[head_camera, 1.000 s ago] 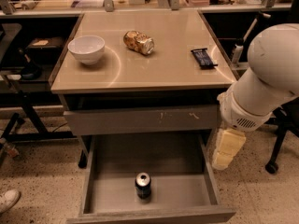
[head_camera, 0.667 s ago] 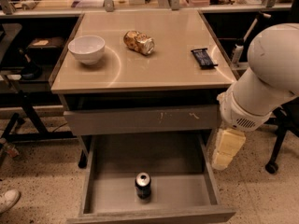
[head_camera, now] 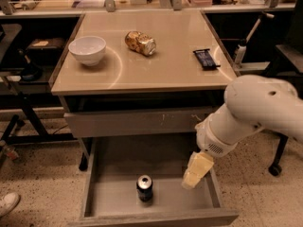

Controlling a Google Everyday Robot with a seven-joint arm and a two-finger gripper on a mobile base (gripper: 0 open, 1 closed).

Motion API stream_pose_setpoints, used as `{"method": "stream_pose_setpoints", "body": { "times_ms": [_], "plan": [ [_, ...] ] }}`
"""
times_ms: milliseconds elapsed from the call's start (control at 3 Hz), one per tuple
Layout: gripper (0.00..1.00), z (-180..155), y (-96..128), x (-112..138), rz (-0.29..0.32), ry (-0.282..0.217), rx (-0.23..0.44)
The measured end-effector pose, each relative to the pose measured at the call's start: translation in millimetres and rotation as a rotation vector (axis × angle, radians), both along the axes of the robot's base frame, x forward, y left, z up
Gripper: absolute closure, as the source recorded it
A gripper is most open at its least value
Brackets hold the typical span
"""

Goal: Pick pepsi can from middle drawer and place on counter

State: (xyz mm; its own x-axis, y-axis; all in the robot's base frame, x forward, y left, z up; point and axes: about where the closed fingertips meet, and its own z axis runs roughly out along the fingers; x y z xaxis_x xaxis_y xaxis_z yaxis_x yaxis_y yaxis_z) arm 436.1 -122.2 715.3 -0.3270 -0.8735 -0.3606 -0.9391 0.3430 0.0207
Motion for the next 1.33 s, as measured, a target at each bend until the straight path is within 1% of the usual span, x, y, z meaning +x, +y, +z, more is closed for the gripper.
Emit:
{"method": "stream_pose_setpoints", "body": {
  "times_ms": [333, 667, 1000, 1333],
  "plan": [
    [0.00, -36.8, 32.8, -12.3, -0.001, 0.063, 0.080],
    [0.00, -36.9, 32.8, -12.3, -0.001, 0.063, 0.080],
    [0.00, -49.6, 34.2, -10.2, -0.015, 0.058, 0.084],
    [0.00, -70.1, 37.6, -3.6, -0.037, 0.052, 0.131]
  ]
}}
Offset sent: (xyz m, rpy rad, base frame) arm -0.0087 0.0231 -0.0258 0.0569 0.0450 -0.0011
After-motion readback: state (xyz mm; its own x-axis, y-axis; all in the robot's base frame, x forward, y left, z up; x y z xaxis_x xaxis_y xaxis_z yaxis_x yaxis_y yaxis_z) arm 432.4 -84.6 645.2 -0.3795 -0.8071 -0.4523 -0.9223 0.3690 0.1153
